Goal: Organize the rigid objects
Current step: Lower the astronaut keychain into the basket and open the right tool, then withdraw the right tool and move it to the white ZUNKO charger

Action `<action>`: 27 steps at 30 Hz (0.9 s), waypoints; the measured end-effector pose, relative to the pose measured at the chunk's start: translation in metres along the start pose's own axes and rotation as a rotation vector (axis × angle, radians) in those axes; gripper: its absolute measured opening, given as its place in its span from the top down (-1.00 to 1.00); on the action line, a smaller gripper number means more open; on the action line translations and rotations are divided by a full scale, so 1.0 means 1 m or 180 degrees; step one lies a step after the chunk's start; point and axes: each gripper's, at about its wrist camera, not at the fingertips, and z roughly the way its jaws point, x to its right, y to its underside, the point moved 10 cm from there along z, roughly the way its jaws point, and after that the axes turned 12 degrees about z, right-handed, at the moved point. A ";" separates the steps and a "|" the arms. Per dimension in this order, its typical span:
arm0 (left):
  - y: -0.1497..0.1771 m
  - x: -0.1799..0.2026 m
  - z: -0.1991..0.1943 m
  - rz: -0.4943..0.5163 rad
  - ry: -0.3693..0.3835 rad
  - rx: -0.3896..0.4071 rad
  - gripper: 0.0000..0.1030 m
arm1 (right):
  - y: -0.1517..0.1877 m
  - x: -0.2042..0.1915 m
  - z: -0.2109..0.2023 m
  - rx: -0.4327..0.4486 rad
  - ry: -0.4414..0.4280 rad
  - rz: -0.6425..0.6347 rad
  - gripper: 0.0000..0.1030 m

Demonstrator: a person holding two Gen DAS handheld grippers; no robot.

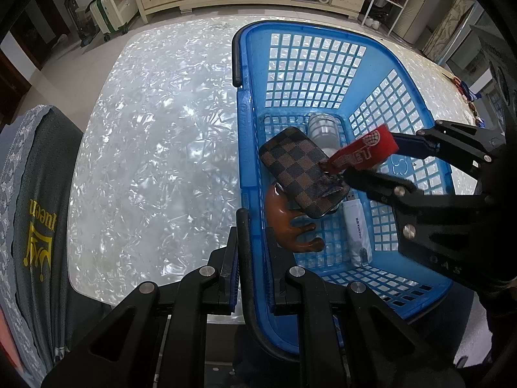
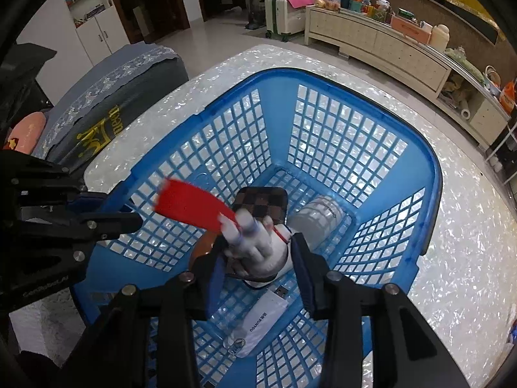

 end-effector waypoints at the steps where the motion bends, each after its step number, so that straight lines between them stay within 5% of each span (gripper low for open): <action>1: 0.000 0.000 0.000 0.0000 -0.0003 0.0000 0.72 | -0.001 -0.001 -0.002 0.0029 0.0002 -0.0024 -0.23; 2: 0.000 0.000 0.000 -0.0003 -0.0002 0.0000 0.72 | -0.003 -0.001 -0.005 0.0098 0.0037 -0.0038 -0.63; 8: 0.000 0.000 -0.001 0.0004 -0.0003 0.0000 0.72 | -0.008 0.002 -0.021 0.0242 0.0013 -0.0039 -0.91; 27: 0.001 -0.001 -0.001 0.0005 -0.0018 0.0001 0.72 | 0.013 0.068 -0.084 0.0272 0.0347 0.0129 -0.99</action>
